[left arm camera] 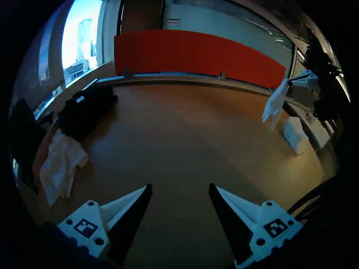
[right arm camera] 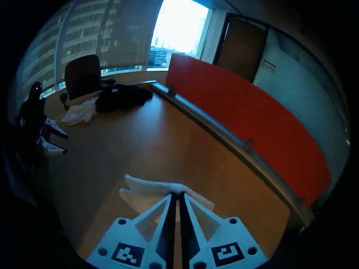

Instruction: Fold towel

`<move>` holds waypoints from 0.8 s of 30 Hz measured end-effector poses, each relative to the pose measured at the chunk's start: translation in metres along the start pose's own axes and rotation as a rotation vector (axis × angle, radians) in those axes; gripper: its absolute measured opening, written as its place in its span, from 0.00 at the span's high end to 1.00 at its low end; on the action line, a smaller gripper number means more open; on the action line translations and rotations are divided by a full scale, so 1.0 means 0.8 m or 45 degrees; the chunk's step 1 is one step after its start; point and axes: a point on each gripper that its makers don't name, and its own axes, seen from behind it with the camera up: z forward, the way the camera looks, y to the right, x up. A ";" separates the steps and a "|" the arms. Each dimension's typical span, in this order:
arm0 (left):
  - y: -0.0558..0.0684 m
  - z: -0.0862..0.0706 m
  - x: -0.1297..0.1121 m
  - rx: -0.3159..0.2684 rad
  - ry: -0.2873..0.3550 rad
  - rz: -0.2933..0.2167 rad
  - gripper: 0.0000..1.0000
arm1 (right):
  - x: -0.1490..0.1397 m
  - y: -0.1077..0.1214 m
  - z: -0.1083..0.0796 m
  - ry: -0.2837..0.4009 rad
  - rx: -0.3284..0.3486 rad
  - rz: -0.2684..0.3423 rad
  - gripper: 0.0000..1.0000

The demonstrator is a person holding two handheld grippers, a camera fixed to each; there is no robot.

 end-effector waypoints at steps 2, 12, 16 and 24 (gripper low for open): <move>0.000 0.001 0.001 0.001 -0.001 0.001 0.07 | -0.007 0.014 -0.005 -0.013 -0.019 0.011 0.95; 0.001 0.005 0.003 0.015 -0.013 0.011 0.06 | -0.039 0.083 -0.029 -0.057 -0.093 0.065 0.95; 0.002 0.007 0.003 0.021 -0.021 0.012 0.07 | -0.053 0.112 -0.039 -0.080 -0.130 0.078 0.95; 0.003 0.012 0.006 0.030 -0.028 0.013 0.07 | -0.078 0.163 -0.057 -0.124 -0.197 0.103 0.95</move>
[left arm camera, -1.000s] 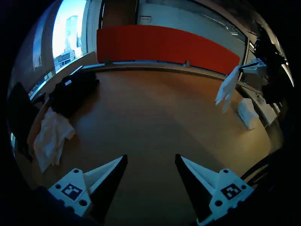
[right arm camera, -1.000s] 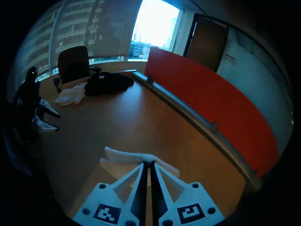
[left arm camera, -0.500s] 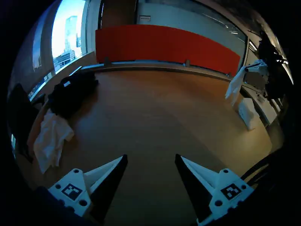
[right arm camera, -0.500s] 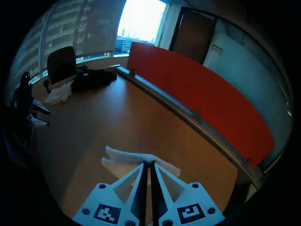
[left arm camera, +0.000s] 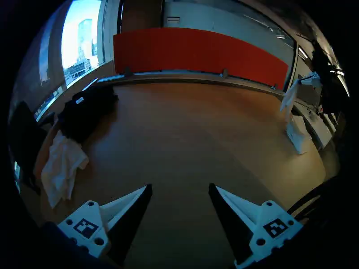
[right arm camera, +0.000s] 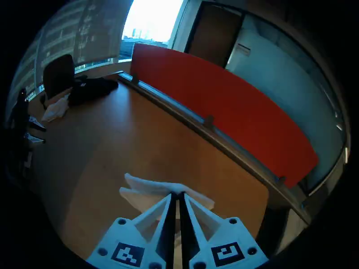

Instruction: Fold towel

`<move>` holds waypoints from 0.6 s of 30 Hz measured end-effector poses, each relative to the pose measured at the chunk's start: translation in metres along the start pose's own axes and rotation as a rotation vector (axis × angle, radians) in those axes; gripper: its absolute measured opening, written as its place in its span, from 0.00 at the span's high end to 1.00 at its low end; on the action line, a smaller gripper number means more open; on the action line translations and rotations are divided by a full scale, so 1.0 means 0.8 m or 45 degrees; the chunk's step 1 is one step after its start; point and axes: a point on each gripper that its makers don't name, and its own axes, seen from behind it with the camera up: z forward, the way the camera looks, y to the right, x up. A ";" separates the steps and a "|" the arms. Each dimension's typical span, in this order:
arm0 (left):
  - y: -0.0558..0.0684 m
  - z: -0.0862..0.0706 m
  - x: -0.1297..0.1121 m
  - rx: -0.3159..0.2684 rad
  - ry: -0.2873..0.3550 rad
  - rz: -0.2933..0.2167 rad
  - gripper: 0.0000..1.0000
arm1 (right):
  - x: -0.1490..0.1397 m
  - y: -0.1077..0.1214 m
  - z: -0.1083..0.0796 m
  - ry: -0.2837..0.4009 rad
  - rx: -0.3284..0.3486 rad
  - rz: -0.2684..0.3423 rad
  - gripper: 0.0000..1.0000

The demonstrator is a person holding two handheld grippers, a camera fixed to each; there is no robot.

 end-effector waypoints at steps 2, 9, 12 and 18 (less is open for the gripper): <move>0.001 0.001 0.001 0.001 0.000 0.002 0.07 | -0.006 0.012 -0.001 -0.010 -0.015 0.008 0.95; 0.005 0.004 0.005 0.003 -0.003 0.008 0.07 | -0.024 0.049 -0.005 -0.039 -0.060 0.037 0.95; 0.007 0.004 0.007 0.003 -0.004 0.012 0.07 | -0.031 0.061 -0.008 -0.048 -0.077 0.048 0.95; 0.011 0.005 0.008 0.003 -0.007 0.020 0.07 | -0.047 0.078 -0.014 -0.067 -0.098 0.073 0.95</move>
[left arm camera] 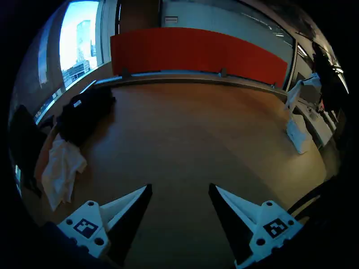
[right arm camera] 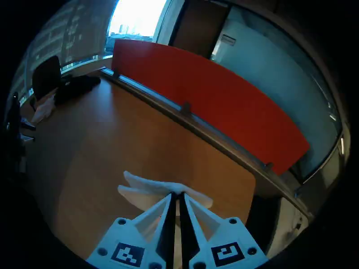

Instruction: Fold towel

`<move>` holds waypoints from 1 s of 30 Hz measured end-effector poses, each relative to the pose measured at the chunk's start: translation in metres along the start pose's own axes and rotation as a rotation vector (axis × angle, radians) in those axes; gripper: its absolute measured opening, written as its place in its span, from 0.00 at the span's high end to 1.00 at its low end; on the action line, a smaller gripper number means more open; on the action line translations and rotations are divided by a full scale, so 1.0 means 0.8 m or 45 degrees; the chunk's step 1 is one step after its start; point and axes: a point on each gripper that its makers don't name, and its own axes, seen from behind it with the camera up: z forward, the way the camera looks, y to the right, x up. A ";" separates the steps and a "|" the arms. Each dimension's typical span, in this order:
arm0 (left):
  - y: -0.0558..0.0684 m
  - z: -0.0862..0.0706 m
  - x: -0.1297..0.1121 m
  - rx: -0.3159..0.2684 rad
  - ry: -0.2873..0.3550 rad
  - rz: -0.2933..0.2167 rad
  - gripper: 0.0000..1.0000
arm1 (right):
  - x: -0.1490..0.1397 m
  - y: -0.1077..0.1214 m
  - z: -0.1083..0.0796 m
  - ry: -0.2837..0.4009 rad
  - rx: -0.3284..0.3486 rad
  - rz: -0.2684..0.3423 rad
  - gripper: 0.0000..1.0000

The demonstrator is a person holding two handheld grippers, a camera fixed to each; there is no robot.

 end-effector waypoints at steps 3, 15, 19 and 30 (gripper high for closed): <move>0.003 0.001 0.000 -0.002 -0.003 0.004 0.07 | -0.008 0.004 -0.003 -0.005 -0.007 0.008 0.95; 0.010 0.001 0.010 -0.016 0.002 0.026 0.07 | -0.060 0.005 -0.034 -0.041 -0.022 0.063 0.95; 0.011 0.001 0.010 -0.019 0.002 0.031 0.07 | -0.095 0.001 -0.047 -0.080 -0.025 0.084 0.95; 0.014 -0.001 0.001 -0.028 -0.012 0.043 0.07 | -0.203 -0.007 -0.067 -0.229 -0.055 0.190 0.95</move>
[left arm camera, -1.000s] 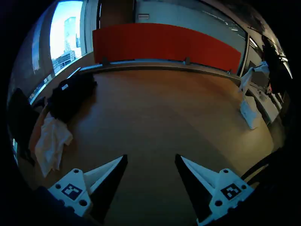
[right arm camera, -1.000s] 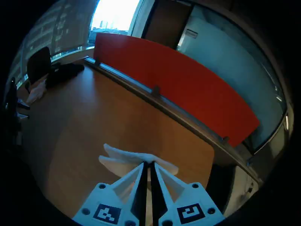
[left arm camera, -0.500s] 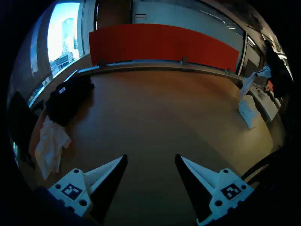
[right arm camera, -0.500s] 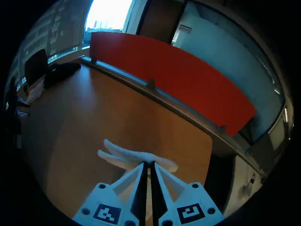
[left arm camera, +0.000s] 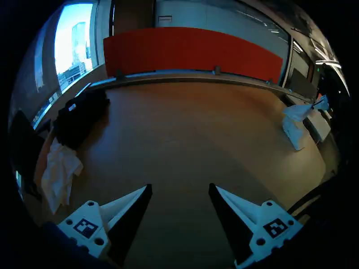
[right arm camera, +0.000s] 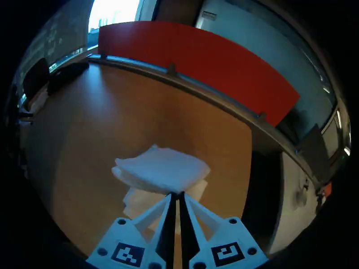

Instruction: Fold towel

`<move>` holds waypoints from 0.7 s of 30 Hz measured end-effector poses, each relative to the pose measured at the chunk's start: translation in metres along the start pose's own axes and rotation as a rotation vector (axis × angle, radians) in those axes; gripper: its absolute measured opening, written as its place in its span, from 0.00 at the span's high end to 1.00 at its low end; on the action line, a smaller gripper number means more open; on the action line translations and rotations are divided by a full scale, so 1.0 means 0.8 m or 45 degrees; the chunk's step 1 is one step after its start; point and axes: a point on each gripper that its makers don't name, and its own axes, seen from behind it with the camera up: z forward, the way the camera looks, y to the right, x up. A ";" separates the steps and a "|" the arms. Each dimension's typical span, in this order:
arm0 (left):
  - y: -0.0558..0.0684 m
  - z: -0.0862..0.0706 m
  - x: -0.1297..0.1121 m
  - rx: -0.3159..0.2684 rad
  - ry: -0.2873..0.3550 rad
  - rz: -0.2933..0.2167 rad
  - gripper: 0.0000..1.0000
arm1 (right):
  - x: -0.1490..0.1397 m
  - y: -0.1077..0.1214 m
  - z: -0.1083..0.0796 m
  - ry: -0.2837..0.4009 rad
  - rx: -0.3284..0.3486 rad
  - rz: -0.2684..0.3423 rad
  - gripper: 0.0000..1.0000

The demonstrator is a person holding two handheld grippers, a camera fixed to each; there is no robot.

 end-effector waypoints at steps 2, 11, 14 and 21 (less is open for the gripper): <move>0.000 -0.001 -0.001 0.000 -0.003 0.003 0.06 | -0.014 0.002 0.002 -0.021 -0.002 0.023 0.95; -0.002 -0.004 -0.005 0.003 -0.009 0.009 0.06 | -0.056 0.006 0.013 -0.096 -0.011 0.094 0.95; -0.003 -0.005 -0.006 0.004 -0.010 0.011 0.07 | -0.067 0.007 0.017 -0.122 -0.014 0.103 0.95; -0.005 -0.007 -0.009 0.013 -0.015 0.013 0.06 | -0.087 0.009 0.026 -0.166 -0.031 0.136 0.95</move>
